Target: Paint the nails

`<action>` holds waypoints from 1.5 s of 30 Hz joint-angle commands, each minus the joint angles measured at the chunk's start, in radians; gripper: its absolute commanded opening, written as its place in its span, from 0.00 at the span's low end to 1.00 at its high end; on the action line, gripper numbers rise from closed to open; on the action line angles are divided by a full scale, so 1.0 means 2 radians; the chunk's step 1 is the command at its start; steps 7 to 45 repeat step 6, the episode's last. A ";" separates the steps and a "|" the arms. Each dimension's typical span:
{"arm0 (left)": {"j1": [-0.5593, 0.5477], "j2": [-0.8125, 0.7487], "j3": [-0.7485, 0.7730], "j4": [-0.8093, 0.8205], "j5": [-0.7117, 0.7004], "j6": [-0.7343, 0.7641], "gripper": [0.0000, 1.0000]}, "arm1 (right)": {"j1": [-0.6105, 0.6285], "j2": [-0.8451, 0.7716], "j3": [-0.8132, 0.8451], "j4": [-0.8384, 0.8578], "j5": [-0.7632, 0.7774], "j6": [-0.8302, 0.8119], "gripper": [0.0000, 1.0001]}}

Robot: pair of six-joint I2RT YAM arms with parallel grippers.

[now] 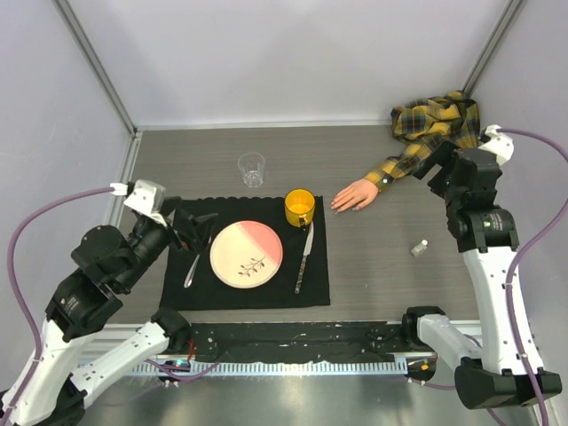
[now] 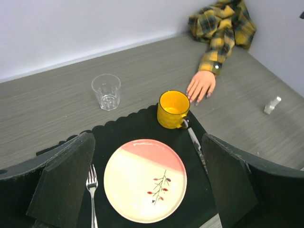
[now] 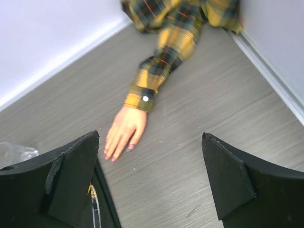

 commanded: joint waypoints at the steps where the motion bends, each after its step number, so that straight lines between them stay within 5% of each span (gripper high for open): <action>1: 0.001 0.000 0.040 0.006 -0.026 -0.024 1.00 | 0.000 -0.006 0.087 -0.061 -0.043 -0.034 0.95; 6: 0.001 0.012 0.103 -0.003 -0.020 -0.029 1.00 | 0.003 0.008 0.176 -0.074 -0.092 -0.040 0.99; 45: 0.001 0.012 0.103 -0.003 -0.020 -0.029 1.00 | 0.003 0.008 0.176 -0.074 -0.092 -0.040 0.99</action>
